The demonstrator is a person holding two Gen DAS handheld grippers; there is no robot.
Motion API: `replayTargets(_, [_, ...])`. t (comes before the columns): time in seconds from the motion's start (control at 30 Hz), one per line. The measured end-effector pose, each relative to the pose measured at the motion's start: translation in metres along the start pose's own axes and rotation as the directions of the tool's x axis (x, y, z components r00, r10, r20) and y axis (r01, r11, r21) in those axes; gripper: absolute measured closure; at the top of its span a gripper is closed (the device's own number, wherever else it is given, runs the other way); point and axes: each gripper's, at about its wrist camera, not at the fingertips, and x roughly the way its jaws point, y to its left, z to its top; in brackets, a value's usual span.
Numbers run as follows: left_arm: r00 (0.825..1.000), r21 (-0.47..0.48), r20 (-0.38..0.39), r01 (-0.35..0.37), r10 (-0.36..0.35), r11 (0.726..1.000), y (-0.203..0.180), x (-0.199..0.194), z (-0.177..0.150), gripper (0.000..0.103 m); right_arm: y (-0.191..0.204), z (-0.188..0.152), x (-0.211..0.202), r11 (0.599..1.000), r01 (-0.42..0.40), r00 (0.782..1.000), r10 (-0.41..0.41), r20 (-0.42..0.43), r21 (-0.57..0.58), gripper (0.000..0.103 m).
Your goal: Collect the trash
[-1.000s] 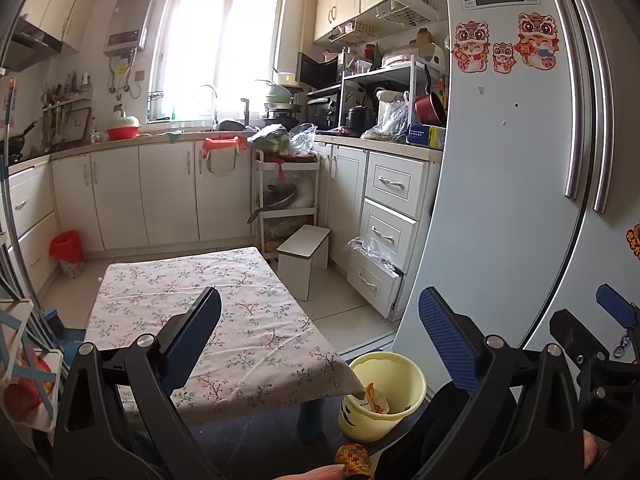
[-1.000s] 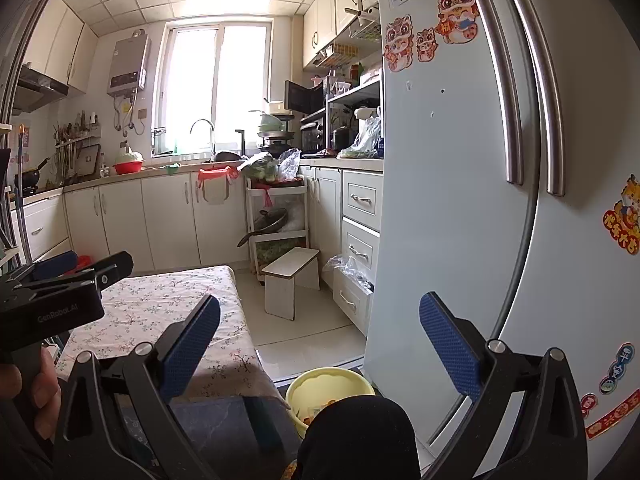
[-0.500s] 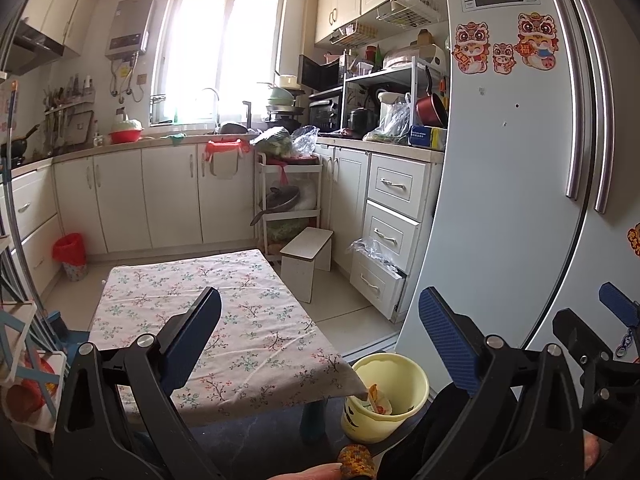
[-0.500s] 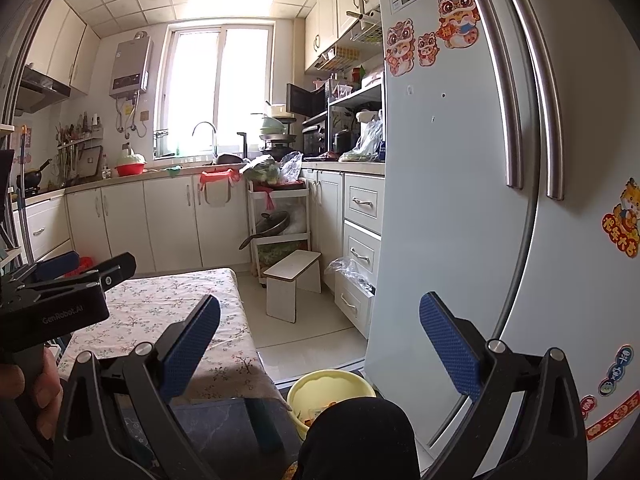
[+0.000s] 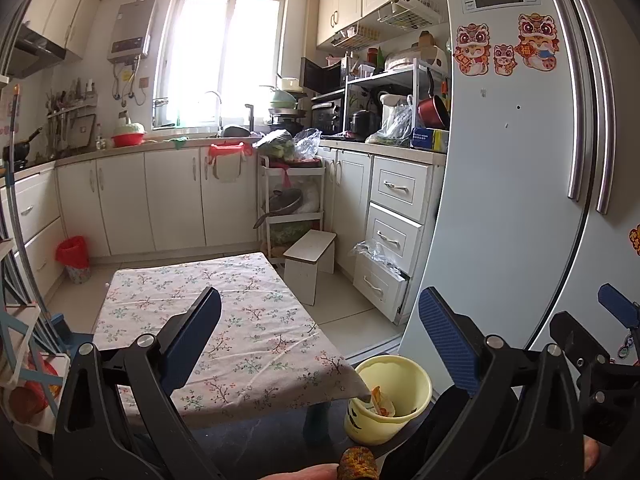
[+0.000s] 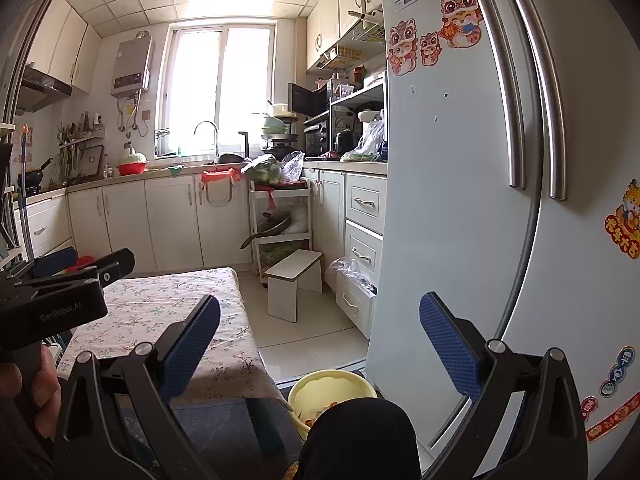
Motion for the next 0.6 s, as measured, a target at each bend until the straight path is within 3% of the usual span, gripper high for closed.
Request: replayTargets(0.6, [1.000,0.000,0.002,-0.013,0.013,1.000,0.0005,-0.0007,0.0009,0.008,0.0038,0.0011,0.0003,1.000,-0.008,1.000,0.008,-0.003,-0.004,0.007])
